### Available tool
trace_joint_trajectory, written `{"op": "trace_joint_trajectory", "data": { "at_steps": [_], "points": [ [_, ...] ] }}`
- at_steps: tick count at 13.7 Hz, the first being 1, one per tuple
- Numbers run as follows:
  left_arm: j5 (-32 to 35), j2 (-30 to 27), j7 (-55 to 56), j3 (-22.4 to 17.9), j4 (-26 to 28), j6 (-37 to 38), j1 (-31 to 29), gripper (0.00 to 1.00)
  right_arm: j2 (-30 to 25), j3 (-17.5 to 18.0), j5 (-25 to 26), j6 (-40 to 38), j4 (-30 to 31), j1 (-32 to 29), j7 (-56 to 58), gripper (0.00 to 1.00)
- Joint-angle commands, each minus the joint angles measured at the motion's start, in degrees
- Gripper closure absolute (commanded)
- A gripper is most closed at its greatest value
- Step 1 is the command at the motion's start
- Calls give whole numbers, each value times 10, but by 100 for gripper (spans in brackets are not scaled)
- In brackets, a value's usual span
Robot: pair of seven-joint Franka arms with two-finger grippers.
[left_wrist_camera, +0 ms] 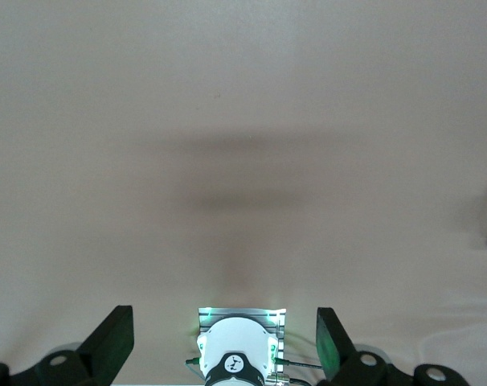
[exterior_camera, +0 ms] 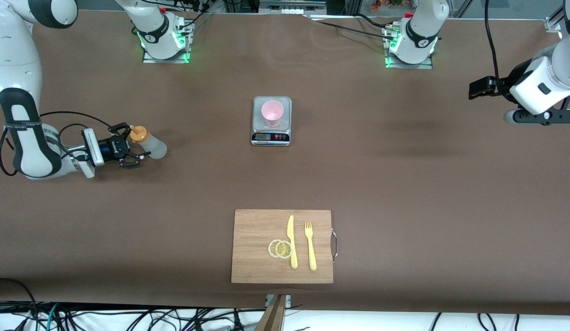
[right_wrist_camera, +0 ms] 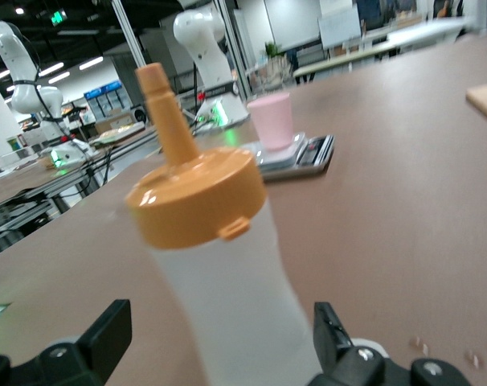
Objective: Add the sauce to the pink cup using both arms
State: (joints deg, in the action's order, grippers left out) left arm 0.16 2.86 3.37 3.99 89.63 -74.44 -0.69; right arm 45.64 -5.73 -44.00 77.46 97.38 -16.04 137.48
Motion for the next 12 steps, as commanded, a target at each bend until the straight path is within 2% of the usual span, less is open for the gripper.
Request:
{"op": "trace_joint_trajectory", "data": {
  "at_steps": [1, 3, 6, 9, 12],
  "points": [
    [8, 3, -10, 2, -9, 5, -1, 0, -29, -11, 53, -3, -2, 0, -54, 0],
    [8, 3, -10, 2, -9, 5, 0, 0, -64, -11, 95, 8, -3, 2, -105, 0],
    [8, 3, -10, 2, -9, 5, 0, 0, -143, -11, 182, 79, 12, 27, -212, 0],
    [8, 4, -9, 2, -9, 5, 1, 0, -208, -10, 236, 119, 33, 57, -348, 0],
    [8, 18, -4, 2, -31, 7, 2, 0, -267, -7, 287, 132, 41, 96, -501, 0]
  ]
}}
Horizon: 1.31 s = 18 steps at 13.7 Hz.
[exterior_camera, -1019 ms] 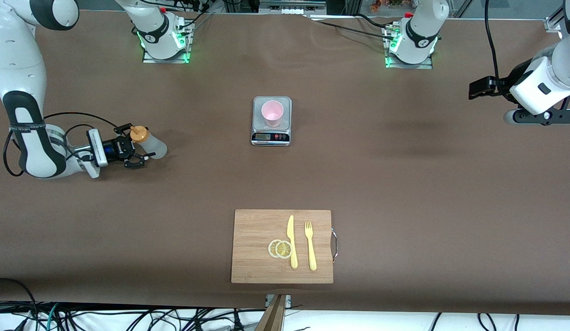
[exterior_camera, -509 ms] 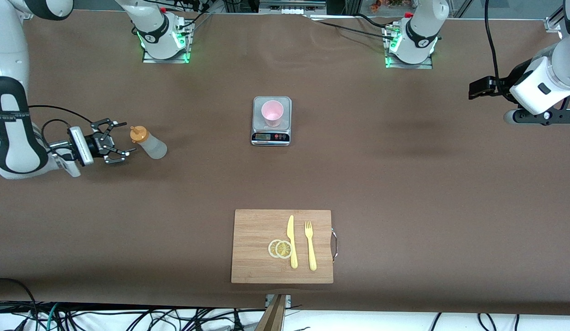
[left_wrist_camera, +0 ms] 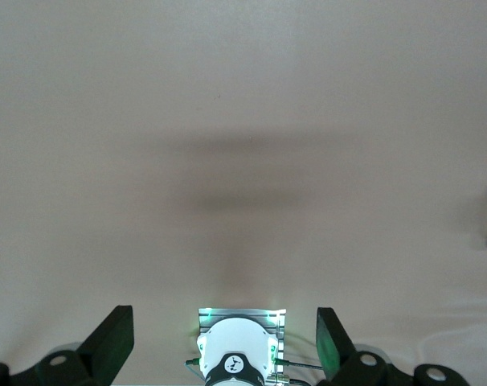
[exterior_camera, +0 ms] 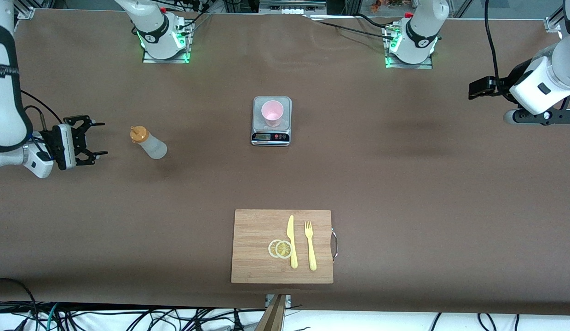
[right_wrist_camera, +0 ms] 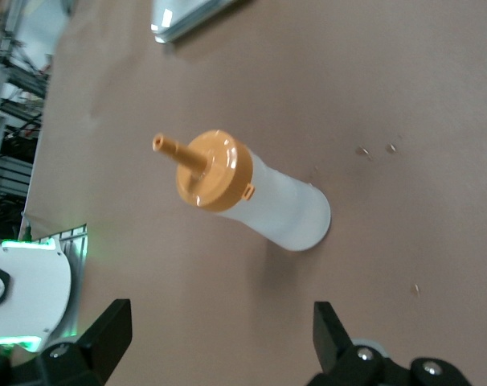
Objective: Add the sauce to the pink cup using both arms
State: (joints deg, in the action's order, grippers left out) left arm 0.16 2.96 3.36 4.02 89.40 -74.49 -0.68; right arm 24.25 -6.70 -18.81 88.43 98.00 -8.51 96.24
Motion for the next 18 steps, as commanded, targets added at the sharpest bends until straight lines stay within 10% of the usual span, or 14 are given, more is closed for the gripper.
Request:
{"op": "trace_joint_trajectory", "data": {
  "at_steps": [1, 9, 14, 18],
  "points": [
    [8, 17, -5, 2, -29, 8, 2, 0, -73, 6, 55, 24, 39, 34, -151, 0],
    [8, 17, -7, 2, -29, 8, 1, 0, -150, 52, 213, 58, 30, 100, -602, 0],
    [8, 17, -8, 2, -29, 8, 0, 0, -177, 56, 219, 68, 20, 104, -927, 0],
    [8, 18, -7, 2, -29, 8, -1, 0, -189, 48, 214, 64, -31, 102, -975, 0]
  ]
}}
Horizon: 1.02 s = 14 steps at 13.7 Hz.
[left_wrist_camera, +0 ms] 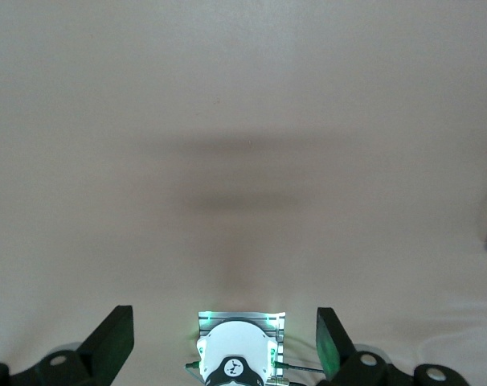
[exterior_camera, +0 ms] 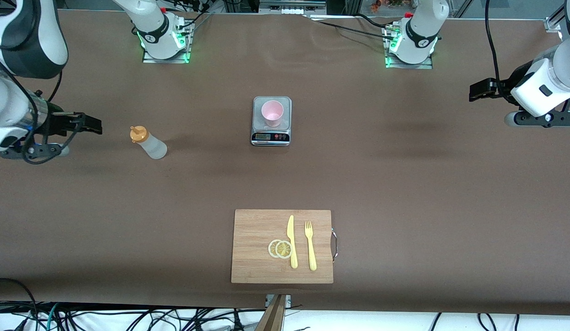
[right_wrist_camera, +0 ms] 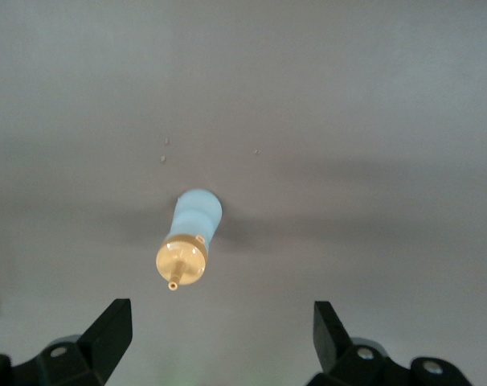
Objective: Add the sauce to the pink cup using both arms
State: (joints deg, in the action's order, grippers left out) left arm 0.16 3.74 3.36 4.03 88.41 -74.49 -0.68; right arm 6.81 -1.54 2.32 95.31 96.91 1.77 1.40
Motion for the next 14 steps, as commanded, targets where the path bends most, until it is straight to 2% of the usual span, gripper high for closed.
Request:
{"op": "trace_joint_trajectory", "data": {
  "at_steps": [1, 6, 14],
  "points": [
    [8, 10, -7, 2, -19, 8, -1, 0, -23, -11, 1, -3, -22, -2, -42, 0],
    [8, 10, -8, 2, -19, 8, -2, 0, -74, -30, -33, -11, -22, -21, -62, 0],
    [8, 10, -6, 2, -19, 8, -1, 0, -82, -25, -32, -13, -17, -19, -65, 0]
  ]
}}
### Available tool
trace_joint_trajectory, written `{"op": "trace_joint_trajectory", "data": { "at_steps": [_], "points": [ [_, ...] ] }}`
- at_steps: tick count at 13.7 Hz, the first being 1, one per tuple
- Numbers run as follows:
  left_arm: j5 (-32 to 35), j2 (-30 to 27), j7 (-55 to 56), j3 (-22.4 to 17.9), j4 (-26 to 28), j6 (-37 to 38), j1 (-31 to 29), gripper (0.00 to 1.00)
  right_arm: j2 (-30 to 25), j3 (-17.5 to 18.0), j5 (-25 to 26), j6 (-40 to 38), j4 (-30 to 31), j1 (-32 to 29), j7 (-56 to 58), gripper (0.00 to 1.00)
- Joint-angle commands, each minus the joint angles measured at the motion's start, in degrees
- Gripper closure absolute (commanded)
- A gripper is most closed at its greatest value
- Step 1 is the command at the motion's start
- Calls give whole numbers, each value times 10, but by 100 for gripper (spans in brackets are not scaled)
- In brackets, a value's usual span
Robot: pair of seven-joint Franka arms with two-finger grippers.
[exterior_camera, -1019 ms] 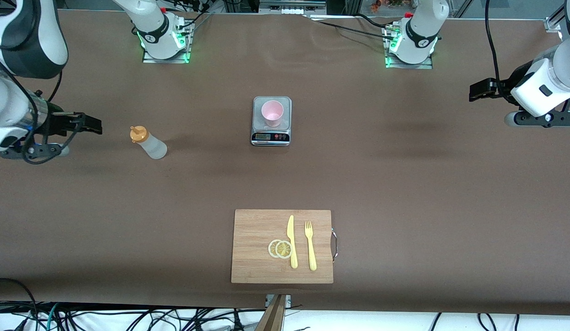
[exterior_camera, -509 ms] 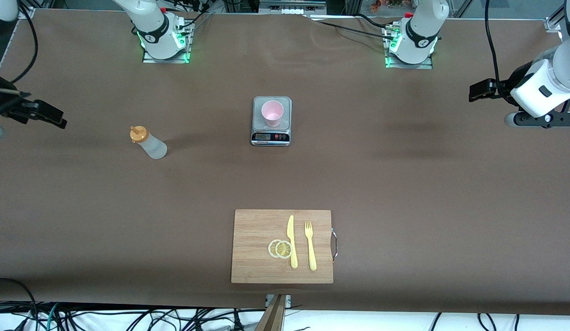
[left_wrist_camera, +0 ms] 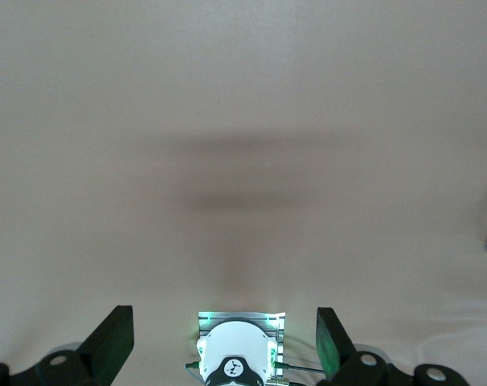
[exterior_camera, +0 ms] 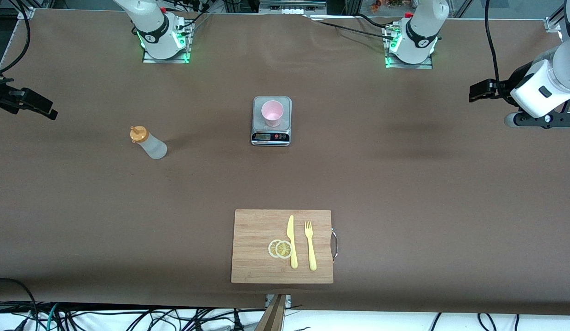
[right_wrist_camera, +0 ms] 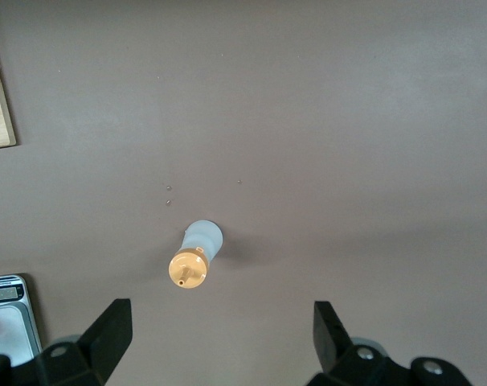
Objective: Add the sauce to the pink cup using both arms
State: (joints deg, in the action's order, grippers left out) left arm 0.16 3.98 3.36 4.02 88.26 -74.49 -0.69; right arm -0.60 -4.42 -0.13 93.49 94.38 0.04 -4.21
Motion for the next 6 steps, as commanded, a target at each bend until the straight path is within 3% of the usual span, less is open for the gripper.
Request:
{"op": "trace_joint_trajectory", "data": {
  "at_steps": [1, 6],
  "points": [
    [7, 8, -6, 2, -18, 8, -1, 0, -8, 5, -7, 11, 11, -2, -10, 0],
    [7, 8, -5, 2, -20, 8, 2, 0, -6, 5, -7, 20, 12, -2, -10, 0]
  ]
}}
